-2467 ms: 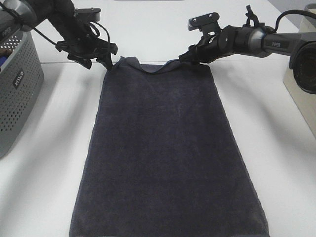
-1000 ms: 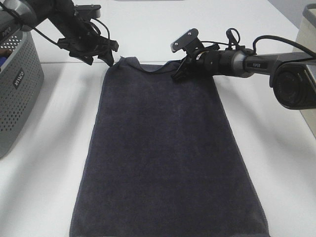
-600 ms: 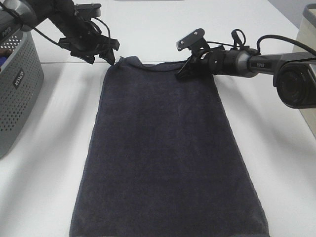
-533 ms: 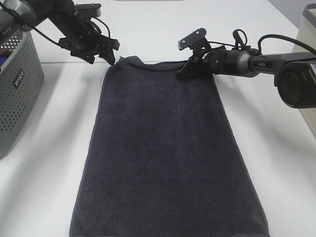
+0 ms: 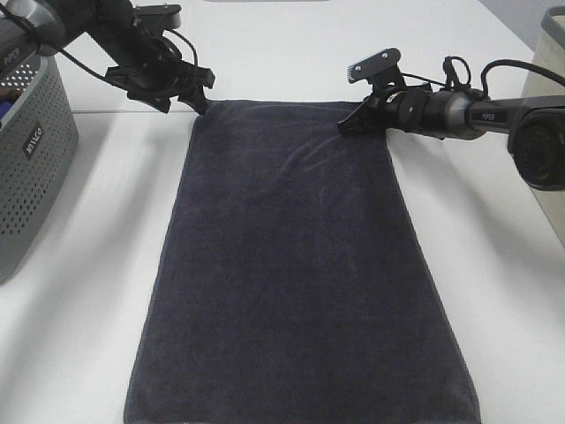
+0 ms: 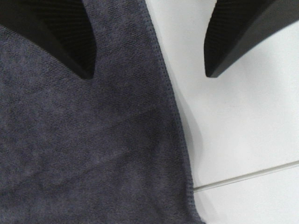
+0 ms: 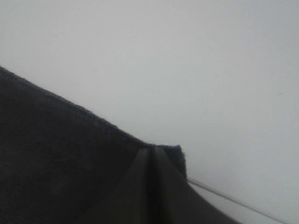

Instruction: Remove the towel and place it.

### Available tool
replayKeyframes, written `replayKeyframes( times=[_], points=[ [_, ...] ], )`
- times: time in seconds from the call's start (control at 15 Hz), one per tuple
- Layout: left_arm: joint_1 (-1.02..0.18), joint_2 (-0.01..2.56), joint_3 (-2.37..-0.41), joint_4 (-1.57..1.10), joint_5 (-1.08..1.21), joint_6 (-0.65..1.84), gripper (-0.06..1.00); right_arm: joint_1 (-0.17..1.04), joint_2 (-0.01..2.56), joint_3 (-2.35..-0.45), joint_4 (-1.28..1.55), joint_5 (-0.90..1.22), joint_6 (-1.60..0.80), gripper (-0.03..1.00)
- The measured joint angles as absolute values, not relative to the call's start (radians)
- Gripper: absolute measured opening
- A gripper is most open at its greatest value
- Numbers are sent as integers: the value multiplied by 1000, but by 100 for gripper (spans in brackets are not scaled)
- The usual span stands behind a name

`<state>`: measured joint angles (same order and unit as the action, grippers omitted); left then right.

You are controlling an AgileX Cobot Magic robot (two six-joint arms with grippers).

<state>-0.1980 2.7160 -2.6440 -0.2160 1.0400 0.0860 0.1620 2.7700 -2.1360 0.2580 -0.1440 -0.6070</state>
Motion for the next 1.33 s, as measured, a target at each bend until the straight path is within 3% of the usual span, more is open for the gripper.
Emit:
replayKeyframes(
  times=[0.4,0.73,0.8,1.0,1.07,1.13,1.33],
  points=[
    [-198,2716,-2644,-219,1032,84,63,154,2755,-2247,261,-112,-552,1],
    [-198,2715,-2644,-220,1033,75,66,154,2602,-2252,262,246,-440,1],
    [-198,2714,-2644,-223,1050,66,69,154,2570,-2254,263,310,-414,8],
    [-198,2683,-2644,-208,1084,58,71,154,2492,-2255,262,510,-333,59],
    [-198,2660,-2644,-202,1093,56,71,154,2467,-2255,259,581,-311,71],
    [-198,2633,-2645,-195,1112,55,71,154,2442,-2255,259,665,-295,77],
    [-198,2556,-2645,-143,1185,54,71,154,2325,-2255,254,885,-251,80]
  ],
)
